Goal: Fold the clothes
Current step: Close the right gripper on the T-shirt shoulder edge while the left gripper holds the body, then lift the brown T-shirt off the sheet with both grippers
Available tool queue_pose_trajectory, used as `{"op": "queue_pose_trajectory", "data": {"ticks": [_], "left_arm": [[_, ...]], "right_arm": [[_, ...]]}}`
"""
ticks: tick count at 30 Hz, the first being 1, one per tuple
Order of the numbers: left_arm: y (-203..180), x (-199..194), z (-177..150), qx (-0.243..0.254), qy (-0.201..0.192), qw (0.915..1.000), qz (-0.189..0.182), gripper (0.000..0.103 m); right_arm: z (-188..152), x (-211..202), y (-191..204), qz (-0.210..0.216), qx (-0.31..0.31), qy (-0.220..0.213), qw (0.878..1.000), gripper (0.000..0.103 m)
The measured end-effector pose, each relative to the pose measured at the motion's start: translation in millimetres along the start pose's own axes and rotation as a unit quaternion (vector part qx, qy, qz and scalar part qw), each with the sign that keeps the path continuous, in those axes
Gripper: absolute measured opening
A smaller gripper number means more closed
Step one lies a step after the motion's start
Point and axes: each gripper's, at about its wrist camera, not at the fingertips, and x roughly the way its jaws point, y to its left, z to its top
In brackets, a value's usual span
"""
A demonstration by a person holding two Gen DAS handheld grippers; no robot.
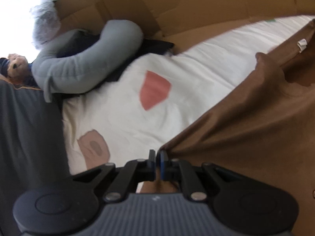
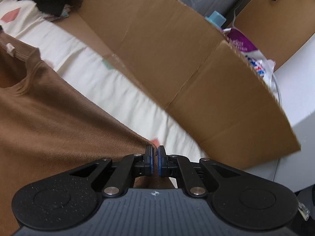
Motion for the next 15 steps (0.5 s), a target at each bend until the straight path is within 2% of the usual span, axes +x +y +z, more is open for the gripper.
{"op": "queue_pose_trajectory", "data": {"ticks": [8, 15], "left_arm": [[9, 14, 21, -0.007, -0.004, 0.9993, 0.036, 0.004], [17, 20, 38, -0.008, -0.006, 0.9986, 0.052, 0.004]], "right_arm": [[41, 34, 8, -0.028, 0.001, 0.005, 1.0, 0.003], [64, 52, 10, -0.053, 0.001, 0.013, 0.999, 0.003]]}}
